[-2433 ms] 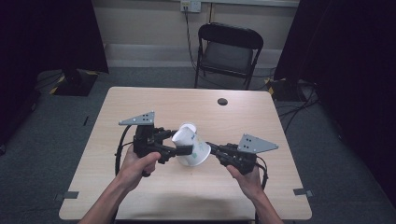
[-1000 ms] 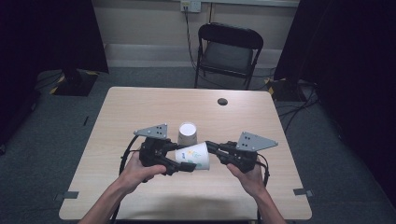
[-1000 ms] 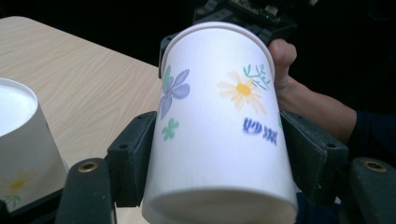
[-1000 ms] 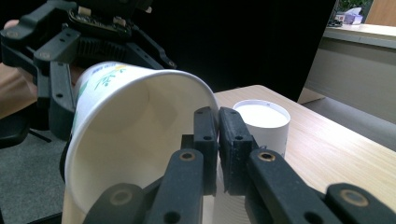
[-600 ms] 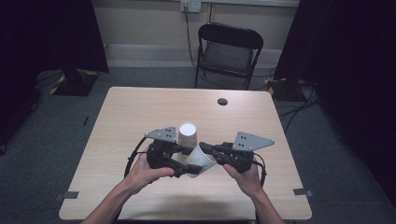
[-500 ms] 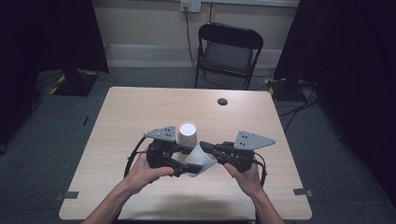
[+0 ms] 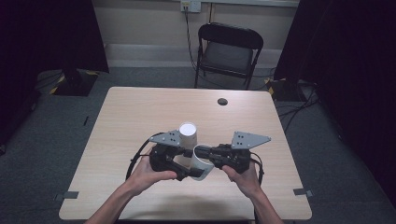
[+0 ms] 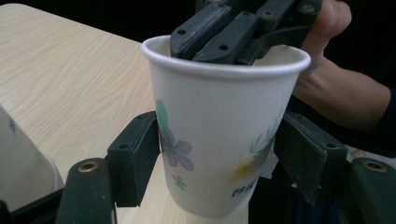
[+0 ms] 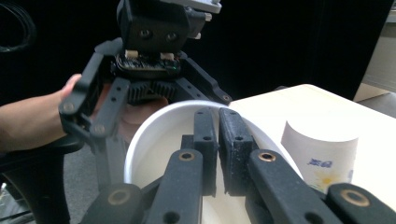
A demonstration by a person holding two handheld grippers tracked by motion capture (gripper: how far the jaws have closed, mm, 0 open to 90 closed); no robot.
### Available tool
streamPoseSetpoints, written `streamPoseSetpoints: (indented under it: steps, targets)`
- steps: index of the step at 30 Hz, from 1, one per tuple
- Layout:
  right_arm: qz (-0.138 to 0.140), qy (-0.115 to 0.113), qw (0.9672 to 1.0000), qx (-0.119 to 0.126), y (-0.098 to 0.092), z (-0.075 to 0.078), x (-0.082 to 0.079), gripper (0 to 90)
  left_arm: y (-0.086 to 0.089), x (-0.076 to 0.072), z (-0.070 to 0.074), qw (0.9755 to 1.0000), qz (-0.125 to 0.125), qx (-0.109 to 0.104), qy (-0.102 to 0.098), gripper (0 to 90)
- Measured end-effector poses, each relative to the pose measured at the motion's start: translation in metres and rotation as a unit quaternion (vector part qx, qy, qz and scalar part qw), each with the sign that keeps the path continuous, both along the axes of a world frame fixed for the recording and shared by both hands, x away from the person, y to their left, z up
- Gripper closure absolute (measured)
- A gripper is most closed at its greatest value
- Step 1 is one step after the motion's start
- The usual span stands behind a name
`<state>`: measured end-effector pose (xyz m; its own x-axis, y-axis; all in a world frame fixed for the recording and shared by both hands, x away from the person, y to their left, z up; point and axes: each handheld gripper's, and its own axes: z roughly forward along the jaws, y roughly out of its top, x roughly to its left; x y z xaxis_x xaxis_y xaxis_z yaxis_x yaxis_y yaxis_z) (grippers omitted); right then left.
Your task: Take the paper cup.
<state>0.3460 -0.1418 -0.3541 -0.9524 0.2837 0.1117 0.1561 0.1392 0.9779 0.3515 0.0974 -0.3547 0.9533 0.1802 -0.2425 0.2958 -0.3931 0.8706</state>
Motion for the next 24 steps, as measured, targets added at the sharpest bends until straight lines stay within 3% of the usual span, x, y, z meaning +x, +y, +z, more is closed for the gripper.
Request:
streamPoseSetpoints:
  steps: [4,11,13,17,20,24]
  targets:
    - [0.001,0.001,1.0,0.004,-0.001,0.001,0.0,84.6,-0.001,0.0,0.0,1.0,0.0,-0.003,-0.002,32.3]
    - [-0.026,-0.005,0.9996,0.014,-0.003,0.002,-0.001,64.9,0.002,0.0,0.0,0.9999,0.011,-0.005,-0.007,33.8]
    - [-0.03,-0.007,0.9994,0.015,-0.004,0.003,-0.001,64.1,0.003,0.0,0.0,0.9999,0.011,-0.006,-0.006,34.2]
    - [-0.047,-0.012,0.9987,0.018,-0.009,0.005,-0.001,54.0,0.005,0.001,0.001,0.9998,0.015,-0.012,-0.004,34.3]
    - [-0.061,-0.004,0.9977,0.03,-0.015,0.005,0.002,51.1,0.005,0.0,0.001,0.9998,0.014,-0.012,-0.006,34.5]
    - [-0.062,0.009,0.998,0.015,-0.015,0.0,0.003,46.7,0.003,0.0,0.001,0.9999,0.009,-0.01,-0.003,34.6]
